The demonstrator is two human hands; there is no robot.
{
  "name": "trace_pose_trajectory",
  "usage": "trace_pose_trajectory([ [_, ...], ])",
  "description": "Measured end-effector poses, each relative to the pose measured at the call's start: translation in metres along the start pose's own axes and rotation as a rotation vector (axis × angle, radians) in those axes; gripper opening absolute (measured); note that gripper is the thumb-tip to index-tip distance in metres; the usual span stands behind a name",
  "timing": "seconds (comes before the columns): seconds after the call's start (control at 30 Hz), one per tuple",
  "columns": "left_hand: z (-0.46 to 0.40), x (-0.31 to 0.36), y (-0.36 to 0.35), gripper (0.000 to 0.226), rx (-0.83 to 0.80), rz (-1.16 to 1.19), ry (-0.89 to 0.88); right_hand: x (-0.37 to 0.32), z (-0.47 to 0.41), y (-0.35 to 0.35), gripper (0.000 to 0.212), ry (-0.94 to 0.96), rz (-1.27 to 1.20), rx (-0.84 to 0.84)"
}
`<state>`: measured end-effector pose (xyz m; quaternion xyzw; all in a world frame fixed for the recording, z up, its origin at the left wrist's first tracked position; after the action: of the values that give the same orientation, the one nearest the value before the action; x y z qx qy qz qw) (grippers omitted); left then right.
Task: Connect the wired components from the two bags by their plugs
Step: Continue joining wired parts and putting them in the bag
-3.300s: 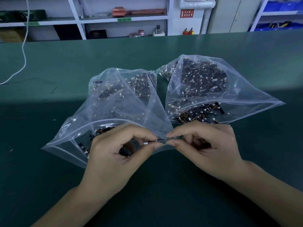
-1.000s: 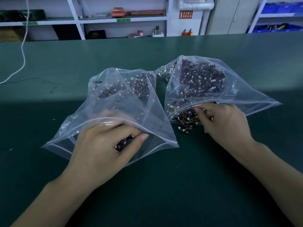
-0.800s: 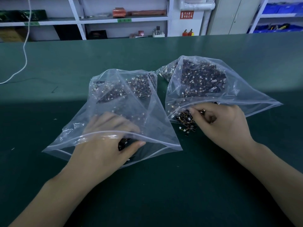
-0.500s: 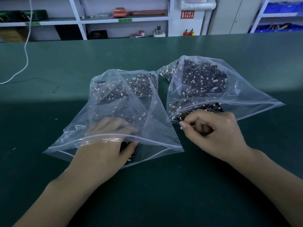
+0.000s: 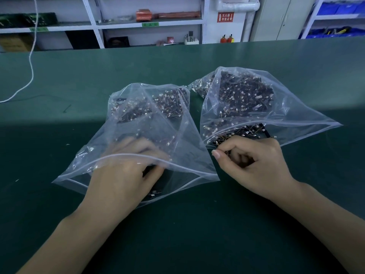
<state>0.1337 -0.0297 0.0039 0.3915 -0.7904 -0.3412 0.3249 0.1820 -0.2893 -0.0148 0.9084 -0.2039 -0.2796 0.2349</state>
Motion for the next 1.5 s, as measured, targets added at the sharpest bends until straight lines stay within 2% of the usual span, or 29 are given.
trace_pose_trajectory([
  [0.03,-0.002,0.000,-0.002,0.018,-0.021,0.007,-0.007,0.000,0.000,0.000,0.020,0.002,-0.004,0.007],
  [0.27,0.001,0.012,-0.003,0.016,0.097,0.122,-0.238,-0.005,0.000,-0.001,0.022,0.007,-0.038,0.006],
  [0.47,0.006,0.025,-0.003,0.010,0.109,0.451,-0.119,-0.014,0.001,-0.001,0.010,0.022,-0.105,-0.038],
  [0.7,0.006,0.031,-0.009,0.012,0.075,0.616,-0.080,-0.032,0.001,-0.005,0.035,0.140,-0.155,-0.064],
  [0.83,0.007,0.032,-0.007,0.018,0.080,0.636,-0.124,-0.032,0.004,-0.009,0.035,0.169,-0.135,-0.069],
  [1.0,0.010,0.032,-0.013,0.023,0.021,0.767,-0.071,-0.031,0.004,-0.010,0.035,0.179,-0.156,-0.093],
  [1.23,0.009,0.035,-0.013,0.016,0.091,0.746,-0.101,-0.035,0.005,-0.008,0.008,0.172,-0.150,-0.063],
  [1.33,0.007,0.034,-0.011,0.019,0.133,0.736,-0.083,-0.034,0.004,-0.006,0.008,0.134,-0.151,-0.011],
  [1.5,0.006,0.034,-0.013,0.011,0.212,0.621,-0.090,-0.032,0.003,-0.003,0.010,0.113,-0.163,0.019],
])
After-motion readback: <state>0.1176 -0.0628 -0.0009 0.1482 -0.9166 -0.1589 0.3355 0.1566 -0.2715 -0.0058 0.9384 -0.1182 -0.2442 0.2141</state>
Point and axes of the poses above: each hand's wrist, its own z-axis away from the middle knuckle, its own y-axis out of the back of the hand, x = y × z, the point moved 4 cm from there along -z, towards the middle knuckle, and after that the axes turned 4 degrees about z, right-handed, at the moved point
